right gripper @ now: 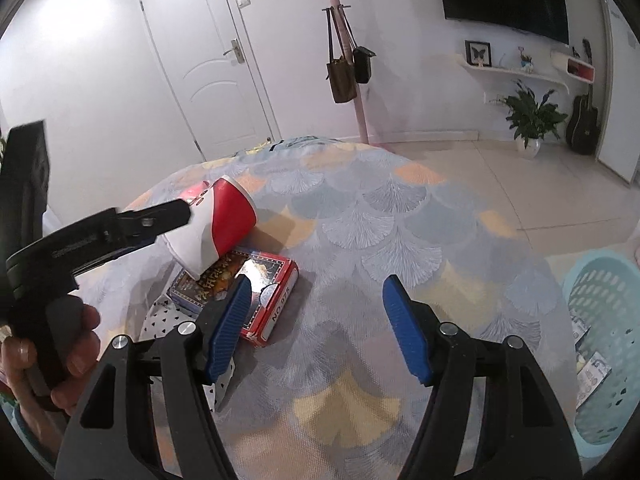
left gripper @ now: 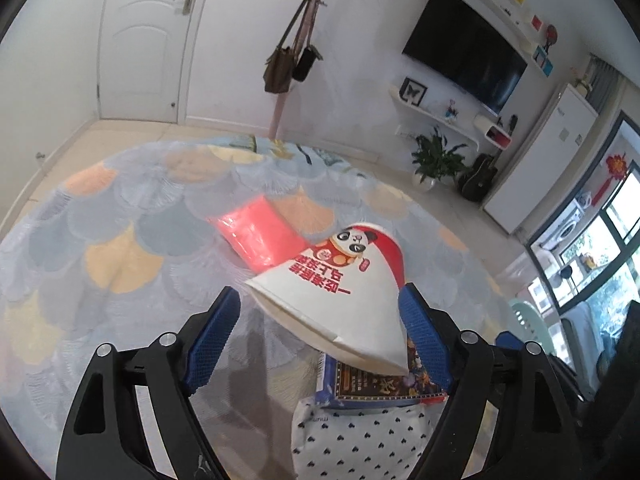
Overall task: Collect trash
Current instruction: 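Grasp the white-and-red panda paper cup with the left tool while the right tool grasps the heart-print bag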
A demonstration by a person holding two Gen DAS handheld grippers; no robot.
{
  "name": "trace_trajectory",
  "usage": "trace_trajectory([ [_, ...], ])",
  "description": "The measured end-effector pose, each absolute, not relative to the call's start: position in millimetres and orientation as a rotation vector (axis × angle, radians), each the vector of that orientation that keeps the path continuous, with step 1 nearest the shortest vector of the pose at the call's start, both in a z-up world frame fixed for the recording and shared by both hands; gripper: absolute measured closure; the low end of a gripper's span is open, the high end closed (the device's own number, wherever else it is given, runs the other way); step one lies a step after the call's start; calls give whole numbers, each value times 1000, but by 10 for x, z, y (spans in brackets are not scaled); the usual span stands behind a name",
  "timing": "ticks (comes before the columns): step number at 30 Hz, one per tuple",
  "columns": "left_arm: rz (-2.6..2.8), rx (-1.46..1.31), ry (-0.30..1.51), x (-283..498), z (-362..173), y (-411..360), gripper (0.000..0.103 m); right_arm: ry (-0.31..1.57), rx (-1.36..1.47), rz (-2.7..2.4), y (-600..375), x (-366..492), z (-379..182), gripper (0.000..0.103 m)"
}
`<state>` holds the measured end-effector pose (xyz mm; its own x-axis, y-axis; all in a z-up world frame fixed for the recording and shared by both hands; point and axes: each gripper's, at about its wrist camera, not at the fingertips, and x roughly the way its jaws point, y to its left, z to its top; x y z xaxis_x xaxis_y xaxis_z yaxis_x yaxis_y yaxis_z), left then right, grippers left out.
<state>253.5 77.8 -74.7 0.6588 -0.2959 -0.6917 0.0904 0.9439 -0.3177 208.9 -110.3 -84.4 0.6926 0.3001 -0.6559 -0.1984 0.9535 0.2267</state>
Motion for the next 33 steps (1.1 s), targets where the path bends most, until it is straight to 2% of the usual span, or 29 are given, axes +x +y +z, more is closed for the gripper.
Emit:
trace_trajectory([
  [9,-239,-308,854,2622,-852,699,24,767,149,300,-1109,2086,-863,39],
  [14,-261,-309,842,2589,-847,663,34,767,143,314,-1080,2044,-862,39],
  [15,-268,-306,840,2571,-840,650,41,766,138,319,-1069,2030,-862,39],
  [16,-292,-309,834,2549,-823,639,55,766,134,324,-1052,2035,-858,39],
  [17,-311,-312,832,2537,-812,635,57,765,129,333,-1039,2025,-854,39],
  [18,-313,-304,829,2518,-794,620,71,763,124,343,-1024,2011,-849,39],
  [19,-316,-290,828,2506,-776,600,79,761,118,346,-1024,2002,-850,39],
  [27,-267,-263,796,2383,-715,642,80,774,92,383,-963,1922,-848,39],
  [33,-203,-254,728,2010,-489,986,80,846,-17,501,-678,1748,-901,39],
])
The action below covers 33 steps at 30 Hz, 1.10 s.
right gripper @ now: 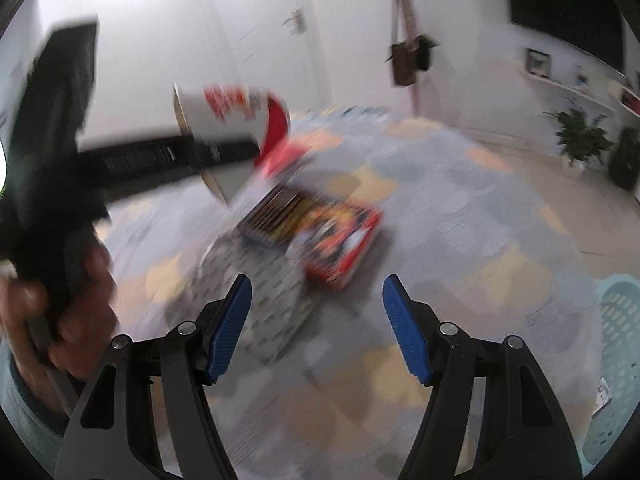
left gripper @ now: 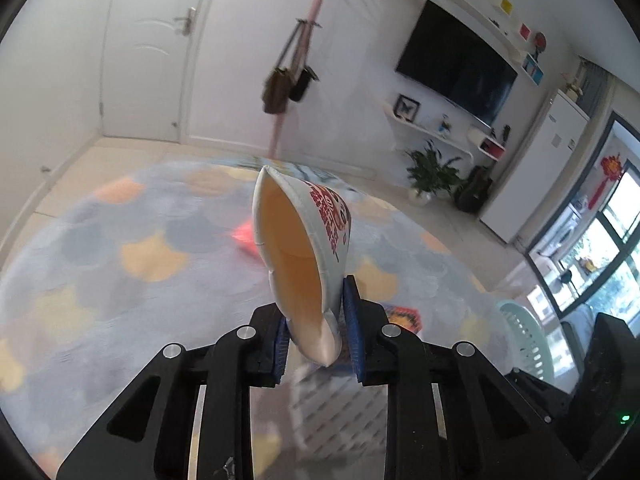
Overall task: Collect trash
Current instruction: 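Grasp the white-and-red panda paper cup with the left tool while the right tool grasps the heart-print bag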
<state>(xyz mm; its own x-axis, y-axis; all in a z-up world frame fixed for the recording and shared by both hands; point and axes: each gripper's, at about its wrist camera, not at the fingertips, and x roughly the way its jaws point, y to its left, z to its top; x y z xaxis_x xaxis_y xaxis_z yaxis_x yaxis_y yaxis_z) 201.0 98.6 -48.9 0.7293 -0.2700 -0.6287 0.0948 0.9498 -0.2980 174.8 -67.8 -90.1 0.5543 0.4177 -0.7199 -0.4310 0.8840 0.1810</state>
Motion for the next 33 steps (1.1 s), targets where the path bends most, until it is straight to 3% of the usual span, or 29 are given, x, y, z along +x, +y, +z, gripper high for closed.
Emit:
trace_trajectory([
  [10,-68,-231,680,1369,-410,1489,80,931,-63,646,-337,1646,-974,39],
  [12,-59,-242,675,1293,-404,1560,80,934,-83,738,-266,1496,-955,48],
  [17,-44,-277,668,1232,-398,1688,80,938,-104,724,-297,1410,-895,50],
  [20,-46,-297,661,1228,-397,1730,80,911,-70,658,-375,1578,-824,49],
  [24,-53,-298,654,1212,-393,1680,80,933,-100,641,-208,1806,-842,37],
  [33,-65,-284,658,1197,-436,1661,80,916,-194,596,161,1883,-962,38],
])
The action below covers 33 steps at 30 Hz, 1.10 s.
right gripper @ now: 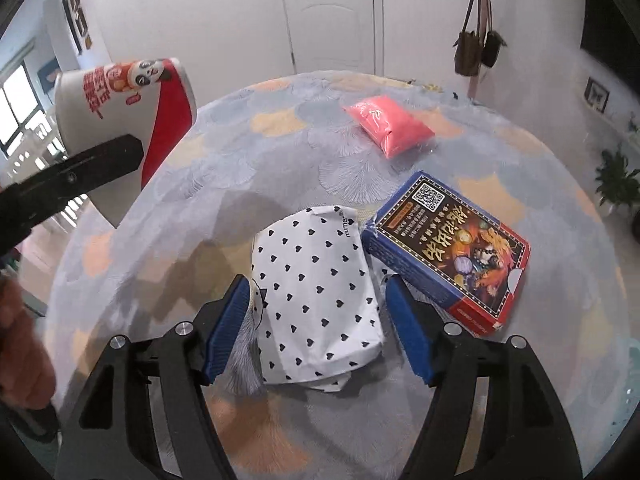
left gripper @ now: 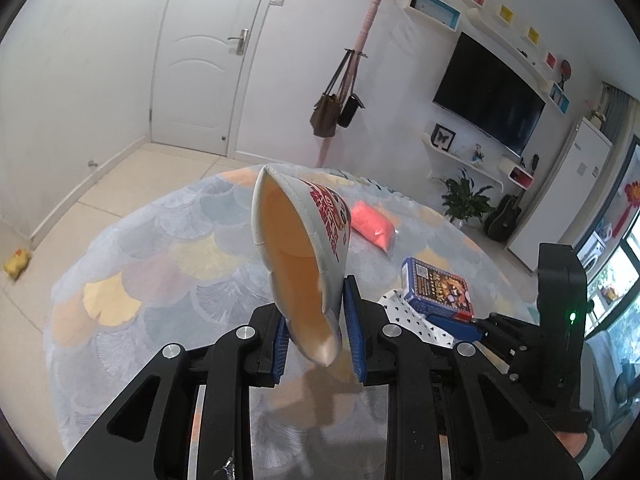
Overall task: Collect trash
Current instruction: 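Grasp the white-and-red panda paper cup with the left tool while the right tool grasps the heart-print bag, then carry the cup and heart-print bag over the blue basket and open both tools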
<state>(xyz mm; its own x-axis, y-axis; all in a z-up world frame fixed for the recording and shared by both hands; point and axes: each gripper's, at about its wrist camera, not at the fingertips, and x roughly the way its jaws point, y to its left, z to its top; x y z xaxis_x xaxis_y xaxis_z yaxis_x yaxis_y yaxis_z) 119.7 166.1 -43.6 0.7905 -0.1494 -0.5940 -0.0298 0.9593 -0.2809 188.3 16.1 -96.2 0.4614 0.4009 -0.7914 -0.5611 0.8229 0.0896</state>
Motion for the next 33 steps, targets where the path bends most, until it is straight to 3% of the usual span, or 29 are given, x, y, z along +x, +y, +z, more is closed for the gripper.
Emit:
trace_trajectory([
  [2,-65,-286,659,1195,-446,1655,80,893,-222,578,169,1845,-970,48],
  [5,-65,-283,658,1192,-446,1627,80,885,-210,605,148,1805,-946,82],
  [6,-65,-281,657,1196,-438,1609,80,883,-190,611,110,1791,-926,84],
  [16,-149,-226,629,1188,-256,1215,80,777,-57,576,-427,1611,-483,85],
  [33,-407,-119,624,1597,4,-612,79,647,123,158,-2548,1396,-1,85],
])
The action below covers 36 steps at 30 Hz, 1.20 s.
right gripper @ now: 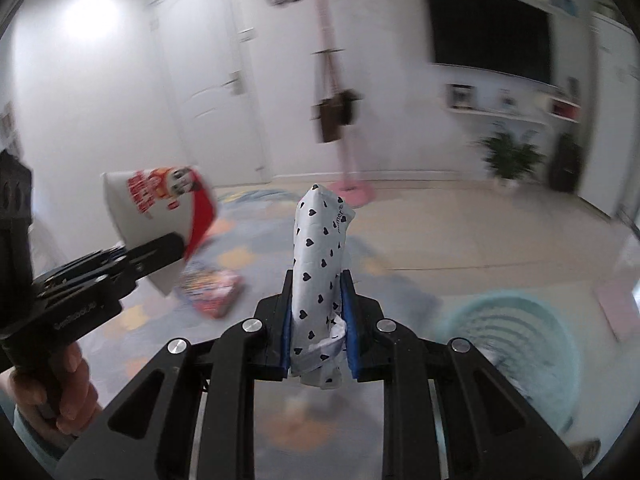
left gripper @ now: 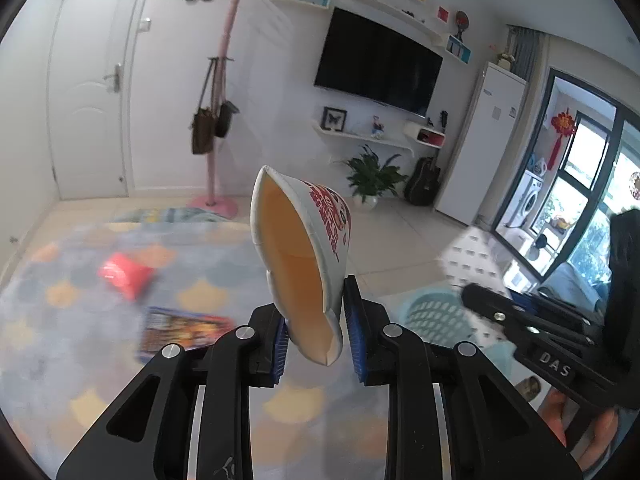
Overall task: Collect trash
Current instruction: 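Carry the cup and heart-print bag over the blue basket and open both tools, then move both open tools back toward the pink packet and red card box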
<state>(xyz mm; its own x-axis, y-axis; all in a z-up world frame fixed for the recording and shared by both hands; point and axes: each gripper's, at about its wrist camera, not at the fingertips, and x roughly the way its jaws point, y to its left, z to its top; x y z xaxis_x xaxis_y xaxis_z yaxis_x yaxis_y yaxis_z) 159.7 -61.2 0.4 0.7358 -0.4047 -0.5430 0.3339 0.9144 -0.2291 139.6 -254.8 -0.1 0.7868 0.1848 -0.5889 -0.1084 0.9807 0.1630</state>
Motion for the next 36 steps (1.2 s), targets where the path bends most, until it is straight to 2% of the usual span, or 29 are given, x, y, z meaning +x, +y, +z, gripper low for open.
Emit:
trace_trajectory([
  [5,-493,-80,647,1745,-73,-1183,79,674,156,-10,-3152,1317,-119,85],
  [13,-612,-27,742,1888,-433,-1980,79,761,289,-120,-3881,1274,-616,85],
  [23,-681,-8,889,2104,-912,-2322,78,831,384,-148,-4197,1399,-1091,82],
  [24,-680,-4,895,2106,-926,-2333,76,840,388,-153,-4213,1414,-1123,82],
  [25,-676,1,897,2102,-941,-2339,67,853,396,-152,-4230,1433,-1161,81],
  [27,-671,-1,889,2102,-944,-2323,54,868,413,-158,-4263,1446,-1210,69],
  [28,-670,2,883,2095,-942,-2311,53,870,416,-167,-4289,1446,-1215,62],
  [29,-671,5,883,2081,-938,-2316,52,864,421,-172,-4310,1437,-1215,50],
  [30,-675,7,883,2068,-934,-2299,50,856,424,-175,-4323,1424,-1207,46],
  [36,-657,-17,848,2003,-835,-2130,48,837,423,-163,-4290,1386,-1140,46],
])
